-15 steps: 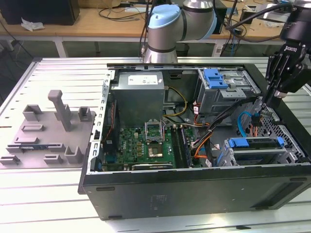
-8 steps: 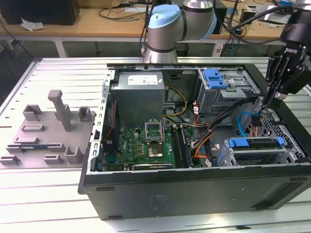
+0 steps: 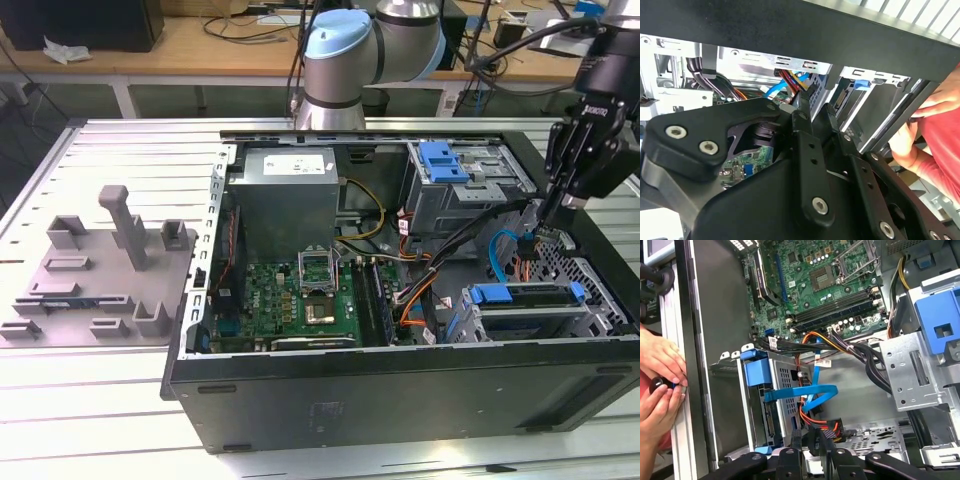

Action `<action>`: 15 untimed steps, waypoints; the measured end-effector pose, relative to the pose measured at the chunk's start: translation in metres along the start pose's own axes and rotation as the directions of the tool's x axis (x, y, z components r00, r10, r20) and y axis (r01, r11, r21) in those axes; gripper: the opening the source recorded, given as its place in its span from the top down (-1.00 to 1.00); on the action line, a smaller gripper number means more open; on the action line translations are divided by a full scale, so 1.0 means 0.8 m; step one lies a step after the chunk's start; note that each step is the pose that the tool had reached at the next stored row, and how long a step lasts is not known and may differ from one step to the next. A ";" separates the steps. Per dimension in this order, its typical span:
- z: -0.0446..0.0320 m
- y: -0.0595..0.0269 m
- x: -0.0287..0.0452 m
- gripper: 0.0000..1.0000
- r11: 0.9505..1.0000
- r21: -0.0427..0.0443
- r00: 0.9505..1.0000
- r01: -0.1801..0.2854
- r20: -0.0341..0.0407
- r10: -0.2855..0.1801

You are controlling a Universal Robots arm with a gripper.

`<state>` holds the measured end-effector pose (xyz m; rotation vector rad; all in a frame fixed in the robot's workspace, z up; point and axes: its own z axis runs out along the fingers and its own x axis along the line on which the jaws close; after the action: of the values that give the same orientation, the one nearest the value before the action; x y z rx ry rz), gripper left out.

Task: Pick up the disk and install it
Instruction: 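Insert the first disk wire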

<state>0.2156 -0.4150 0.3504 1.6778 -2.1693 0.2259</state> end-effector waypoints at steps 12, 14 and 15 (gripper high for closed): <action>0.0038 0.005 -0.0084 0.43 0.998 0.052 1.000 -0.025 -0.008 0.025; 0.0057 0.009 -0.0080 0.43 0.998 0.059 1.000 -0.028 -0.010 0.028; 0.0063 0.009 -0.0081 0.43 0.998 0.061 1.000 -0.028 -0.010 0.029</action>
<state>0.2088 -0.4090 0.3440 1.6748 -2.2003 0.3109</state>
